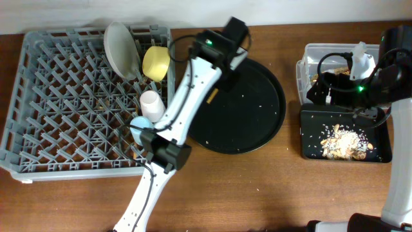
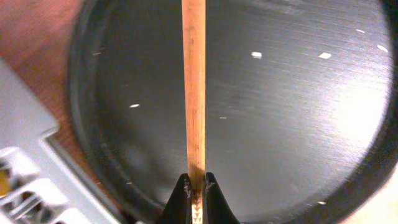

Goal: Sort waste into correct bins and load items into the dishwasher rack
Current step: 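Carry the second chopstick left and drop it into the rack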

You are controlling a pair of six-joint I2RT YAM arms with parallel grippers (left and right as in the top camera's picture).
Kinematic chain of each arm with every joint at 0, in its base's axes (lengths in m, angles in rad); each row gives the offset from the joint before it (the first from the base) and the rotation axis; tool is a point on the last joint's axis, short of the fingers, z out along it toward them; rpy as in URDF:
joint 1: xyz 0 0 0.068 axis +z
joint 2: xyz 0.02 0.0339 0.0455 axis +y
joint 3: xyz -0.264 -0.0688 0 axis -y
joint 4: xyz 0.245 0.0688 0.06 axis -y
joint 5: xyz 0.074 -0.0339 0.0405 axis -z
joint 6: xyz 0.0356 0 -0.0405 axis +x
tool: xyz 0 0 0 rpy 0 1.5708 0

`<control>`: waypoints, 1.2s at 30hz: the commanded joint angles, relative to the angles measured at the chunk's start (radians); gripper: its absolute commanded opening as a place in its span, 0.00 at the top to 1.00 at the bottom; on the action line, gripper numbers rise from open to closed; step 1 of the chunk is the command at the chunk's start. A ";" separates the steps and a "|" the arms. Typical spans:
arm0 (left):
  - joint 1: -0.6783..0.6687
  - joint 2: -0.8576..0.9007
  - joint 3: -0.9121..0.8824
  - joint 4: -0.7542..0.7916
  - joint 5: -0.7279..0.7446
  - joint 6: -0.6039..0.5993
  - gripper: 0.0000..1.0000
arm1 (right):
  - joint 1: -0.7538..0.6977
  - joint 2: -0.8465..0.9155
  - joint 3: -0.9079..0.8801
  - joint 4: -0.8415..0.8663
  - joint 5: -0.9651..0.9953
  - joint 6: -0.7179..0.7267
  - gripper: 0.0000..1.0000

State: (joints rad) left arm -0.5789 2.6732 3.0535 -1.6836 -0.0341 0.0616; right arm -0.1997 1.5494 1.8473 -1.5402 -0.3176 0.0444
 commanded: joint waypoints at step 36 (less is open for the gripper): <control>0.551 -0.748 -1.438 0.499 -0.048 -0.043 0.40 | -0.004 0.001 -0.002 0.000 0.009 -0.011 0.02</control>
State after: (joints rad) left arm -0.0296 1.9266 1.6207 -1.1892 -0.1043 0.0162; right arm -0.1997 1.5494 1.8473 -1.5402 -0.3176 0.0441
